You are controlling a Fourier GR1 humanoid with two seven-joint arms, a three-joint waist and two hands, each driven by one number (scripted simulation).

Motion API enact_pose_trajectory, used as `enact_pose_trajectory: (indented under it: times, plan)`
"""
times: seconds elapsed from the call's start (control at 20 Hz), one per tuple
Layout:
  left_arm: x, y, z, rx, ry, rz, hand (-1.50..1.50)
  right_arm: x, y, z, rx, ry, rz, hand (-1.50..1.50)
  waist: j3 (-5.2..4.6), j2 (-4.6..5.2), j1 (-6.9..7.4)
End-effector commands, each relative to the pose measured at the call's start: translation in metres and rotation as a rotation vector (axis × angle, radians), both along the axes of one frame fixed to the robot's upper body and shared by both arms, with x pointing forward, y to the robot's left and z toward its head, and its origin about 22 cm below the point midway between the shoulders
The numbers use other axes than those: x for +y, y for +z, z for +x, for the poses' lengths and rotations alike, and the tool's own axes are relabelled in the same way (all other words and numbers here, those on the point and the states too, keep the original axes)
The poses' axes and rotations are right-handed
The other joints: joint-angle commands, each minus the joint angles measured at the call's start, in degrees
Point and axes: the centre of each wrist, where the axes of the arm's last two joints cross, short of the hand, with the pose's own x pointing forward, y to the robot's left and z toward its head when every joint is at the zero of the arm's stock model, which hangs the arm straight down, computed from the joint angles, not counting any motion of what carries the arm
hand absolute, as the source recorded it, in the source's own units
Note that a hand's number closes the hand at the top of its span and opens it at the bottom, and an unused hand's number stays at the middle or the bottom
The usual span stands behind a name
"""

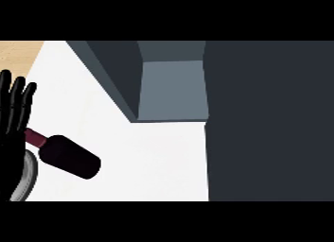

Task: Pick up the wine, place it into the cabinet and close the cabinet

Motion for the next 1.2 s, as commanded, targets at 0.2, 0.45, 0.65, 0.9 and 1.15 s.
enact_pose_trajectory:
  times: [0.2,0.45,0.65,0.9,1.15]
  plan:
    - [0.018,-0.007,-0.016,0.152,-0.129,-0.139,-1.50,-0.021,-0.006,-0.028,0.004,0.048,-0.015,-1.50,-1.62,-1.48,0.52]
    - [-0.012,-0.017,-0.014,0.356,-0.265,-0.459,-1.50,0.009,-0.001,-0.043,0.132,0.265,0.009,-1.50,-1.64,-1.58,0.29]
    - [-0.003,0.010,-0.034,0.388,-0.269,-0.488,-1.50,0.001,0.028,-0.055,0.161,0.274,-0.029,-1.50,-1.61,-1.46,0.79]
    - [-0.001,0.048,-0.045,0.370,-0.286,-0.476,-1.50,0.001,0.052,-0.074,0.153,0.287,-0.022,-1.50,-1.60,-1.42,0.53]
    - [-0.007,0.054,-0.041,0.348,-0.249,-0.484,-1.50,0.001,0.062,-0.064,0.154,0.282,-0.012,-1.50,-1.61,-1.36,0.59]
